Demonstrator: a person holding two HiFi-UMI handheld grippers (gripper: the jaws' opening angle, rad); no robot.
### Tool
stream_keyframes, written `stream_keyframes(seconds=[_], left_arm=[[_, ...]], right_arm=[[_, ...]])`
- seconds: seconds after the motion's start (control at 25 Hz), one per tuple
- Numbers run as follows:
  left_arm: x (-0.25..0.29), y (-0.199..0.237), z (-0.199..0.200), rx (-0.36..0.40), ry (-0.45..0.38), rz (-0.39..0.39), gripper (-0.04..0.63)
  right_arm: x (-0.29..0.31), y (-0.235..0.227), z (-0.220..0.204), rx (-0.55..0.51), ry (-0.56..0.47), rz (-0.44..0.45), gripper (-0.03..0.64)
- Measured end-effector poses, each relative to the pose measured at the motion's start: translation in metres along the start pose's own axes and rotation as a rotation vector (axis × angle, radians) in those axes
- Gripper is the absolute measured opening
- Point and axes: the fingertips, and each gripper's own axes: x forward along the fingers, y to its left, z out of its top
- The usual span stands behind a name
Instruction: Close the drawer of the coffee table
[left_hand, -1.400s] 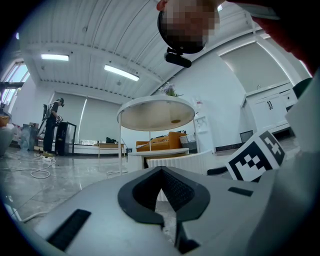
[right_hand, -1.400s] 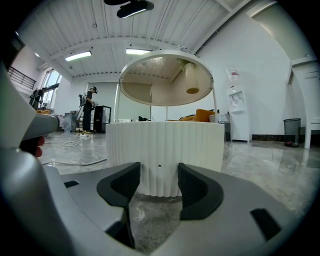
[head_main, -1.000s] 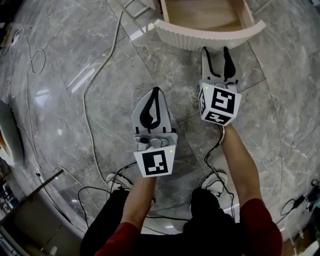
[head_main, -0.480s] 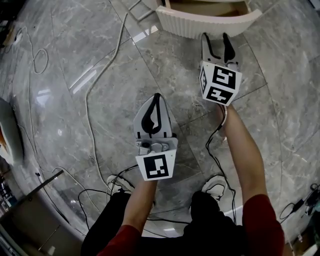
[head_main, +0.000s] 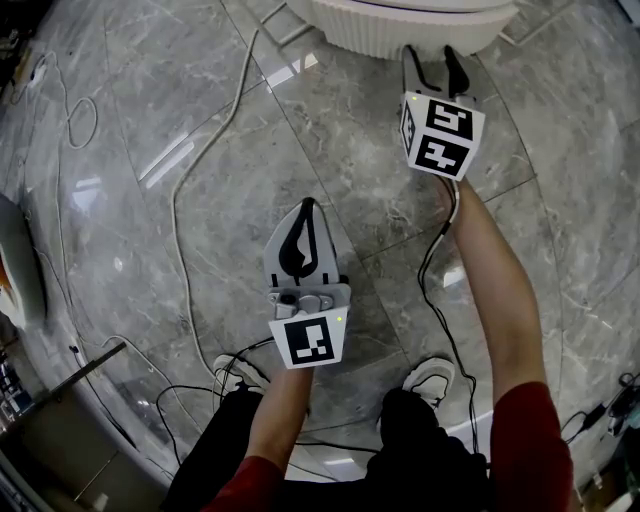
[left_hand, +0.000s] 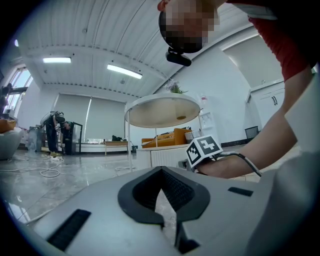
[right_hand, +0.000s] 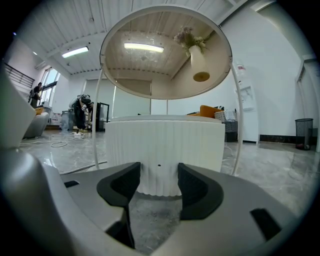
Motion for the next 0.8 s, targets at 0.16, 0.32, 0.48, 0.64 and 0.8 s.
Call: stream_keyframes(seconds=[0.16, 0.32, 0.48, 0.64, 0.8], left_arm=[[0.000, 0.003, -0.002, 0.003, 0.001, 0.007, 0.009], [-0.001, 0.004, -0.004, 0.000, 0.005, 0.013, 0.009], [-0.001, 0.000, -0.005, 0.008, 0.010, 0.000, 0.009], [-0.001, -0.003, -0.005, 0.011, 0.012, -0.007, 0.008], [-0.001, -0.003, -0.002, 0.004, 0.013, -0.011, 0.008]], right_arm=[[0.010, -0.002, 0.002, -0.023, -0.004, -0.002, 0.238], [0.018, -0.002, 0.004, -0.014, 0.003, -0.005, 0.238], [0.023, -0.002, 0.005, -0.015, 0.005, -0.004, 0.244], [0.023, -0.002, 0.005, -0.016, 0.005, 0.001, 0.244], [0.020, 0.000, 0.004, -0.042, 0.012, 0.020, 0.244]])
